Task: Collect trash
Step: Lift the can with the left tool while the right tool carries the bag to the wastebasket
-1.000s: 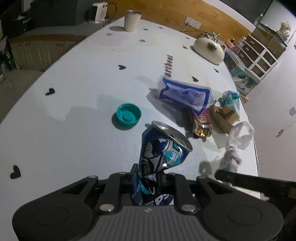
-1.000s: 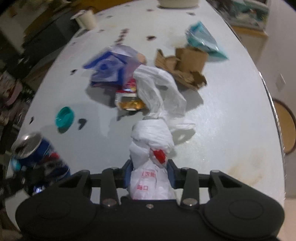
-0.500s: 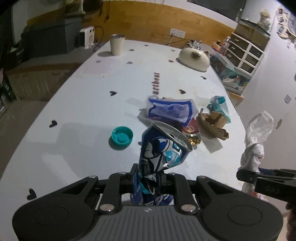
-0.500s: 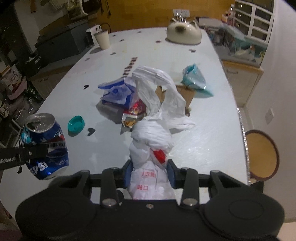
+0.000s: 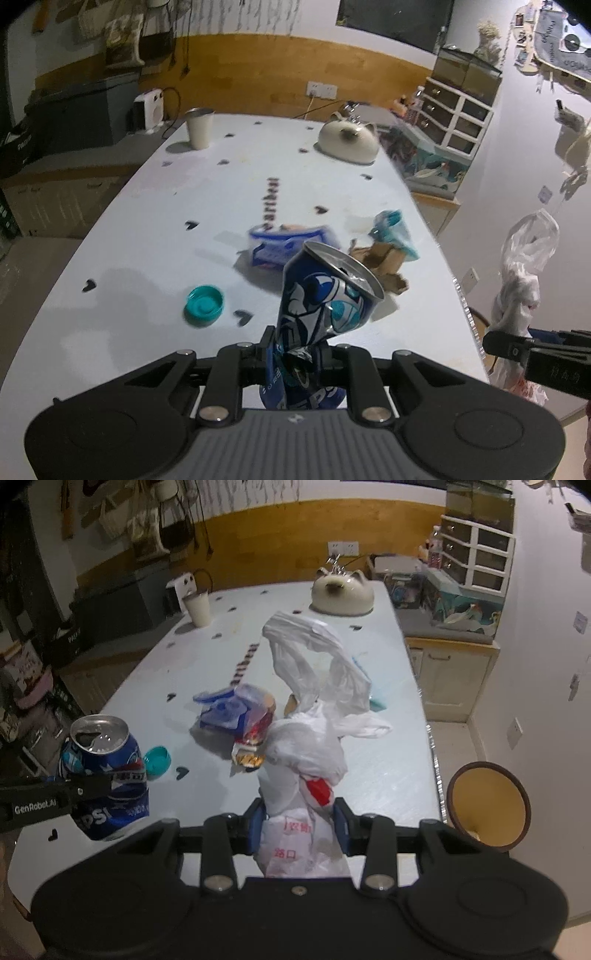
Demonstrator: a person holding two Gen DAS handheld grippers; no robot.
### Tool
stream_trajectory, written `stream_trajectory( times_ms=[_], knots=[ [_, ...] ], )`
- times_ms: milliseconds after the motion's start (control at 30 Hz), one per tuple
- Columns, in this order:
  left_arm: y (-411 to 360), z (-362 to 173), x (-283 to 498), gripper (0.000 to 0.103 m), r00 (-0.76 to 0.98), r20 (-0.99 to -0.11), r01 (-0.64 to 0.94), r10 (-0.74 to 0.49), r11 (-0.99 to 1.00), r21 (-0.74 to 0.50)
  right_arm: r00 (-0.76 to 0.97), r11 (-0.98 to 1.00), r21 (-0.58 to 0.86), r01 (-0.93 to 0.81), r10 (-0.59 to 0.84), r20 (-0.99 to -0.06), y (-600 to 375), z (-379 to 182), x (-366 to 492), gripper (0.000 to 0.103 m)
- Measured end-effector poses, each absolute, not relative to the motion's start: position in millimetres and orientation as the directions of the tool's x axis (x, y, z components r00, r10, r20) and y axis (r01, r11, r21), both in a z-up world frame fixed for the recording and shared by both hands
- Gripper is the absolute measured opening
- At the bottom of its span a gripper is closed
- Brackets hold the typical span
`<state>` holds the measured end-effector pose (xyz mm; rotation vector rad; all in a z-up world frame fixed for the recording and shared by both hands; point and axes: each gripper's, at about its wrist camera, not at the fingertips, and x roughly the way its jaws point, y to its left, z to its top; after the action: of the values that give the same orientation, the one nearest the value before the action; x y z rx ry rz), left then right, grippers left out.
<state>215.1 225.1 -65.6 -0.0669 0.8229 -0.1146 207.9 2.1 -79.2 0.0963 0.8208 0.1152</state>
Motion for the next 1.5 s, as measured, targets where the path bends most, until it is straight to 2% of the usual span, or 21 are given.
stream_trajectory(
  times_ms=[267, 533, 933, 1233, 1500],
  knots=[
    [162, -57, 227, 0.020, 0.693, -0.712, 0.059, -0.115, 0.993, -0.104, 0.702, 0.990, 0.128, -0.059, 0.133, -0.700, -57, -72, 217, 0.040],
    [71, -63, 261, 0.020, 0.667, -0.735, 0.060, -0.120, 0.992, -0.107, 0.697, 0.991, 0.127, -0.050, 0.126, -0.706, -147, -78, 248, 0.040],
    [-79, -85, 330, 0.020, 0.625, -0.758, 0.159, -0.188, 0.981, -0.113, 0.663, 0.990, 0.141, -0.016, 0.116, -0.739, -284, -103, 300, 0.040],
    [-168, -132, 382, 0.020, 0.533, -0.803, 0.255, -0.267, 0.956, -0.149, 0.609, 0.987, 0.140, 0.072, 0.068, -0.790, -371, -146, 341, 0.040],
    [-224, -211, 433, 0.020, 0.393, -0.874, 0.291, -0.287, 0.940, -0.178, 0.520, 0.971, 0.168, 0.173, 0.055, -0.852, -425, -215, 367, 0.040]
  ],
)
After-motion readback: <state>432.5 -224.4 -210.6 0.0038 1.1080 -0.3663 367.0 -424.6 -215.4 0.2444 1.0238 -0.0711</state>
